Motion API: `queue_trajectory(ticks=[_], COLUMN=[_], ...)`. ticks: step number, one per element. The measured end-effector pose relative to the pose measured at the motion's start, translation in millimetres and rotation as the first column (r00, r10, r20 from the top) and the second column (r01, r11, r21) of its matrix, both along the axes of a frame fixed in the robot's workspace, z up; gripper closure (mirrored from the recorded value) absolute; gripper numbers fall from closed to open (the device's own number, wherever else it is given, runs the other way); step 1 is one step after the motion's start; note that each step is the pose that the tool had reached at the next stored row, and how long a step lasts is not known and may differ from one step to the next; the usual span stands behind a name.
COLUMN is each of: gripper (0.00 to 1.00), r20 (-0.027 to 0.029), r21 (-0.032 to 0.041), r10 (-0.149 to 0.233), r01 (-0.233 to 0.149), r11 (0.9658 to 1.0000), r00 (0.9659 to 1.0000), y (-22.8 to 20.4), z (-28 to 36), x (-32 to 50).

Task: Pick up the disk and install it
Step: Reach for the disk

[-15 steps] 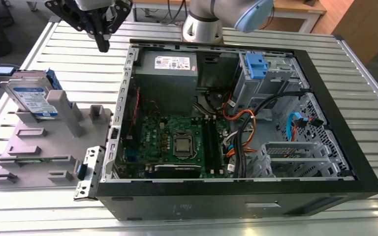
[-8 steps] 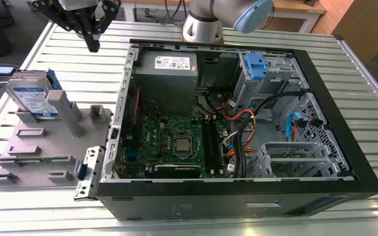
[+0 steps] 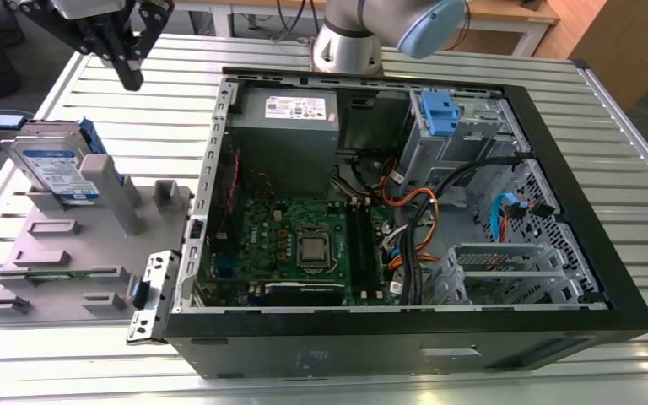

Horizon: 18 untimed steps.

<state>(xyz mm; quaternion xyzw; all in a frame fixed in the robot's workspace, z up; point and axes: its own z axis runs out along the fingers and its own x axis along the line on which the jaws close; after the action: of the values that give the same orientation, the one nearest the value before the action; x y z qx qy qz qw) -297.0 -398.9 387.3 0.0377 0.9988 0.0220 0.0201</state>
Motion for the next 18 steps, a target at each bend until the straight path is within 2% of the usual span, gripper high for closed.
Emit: queue_trajectory(ticks=[11,18], gripper=[0.89,0.89], r20=[0.0017,0.0021], r21=[0.0000,0.0001], r10=[-0.002,-0.003], r01=[0.002,0.003], r11=[1.0000,1.0000], r00=[1.0000,1.0000], y=[0.1,0.1], z=[-4.8,-7.1], x=[-43.7,-68.5])
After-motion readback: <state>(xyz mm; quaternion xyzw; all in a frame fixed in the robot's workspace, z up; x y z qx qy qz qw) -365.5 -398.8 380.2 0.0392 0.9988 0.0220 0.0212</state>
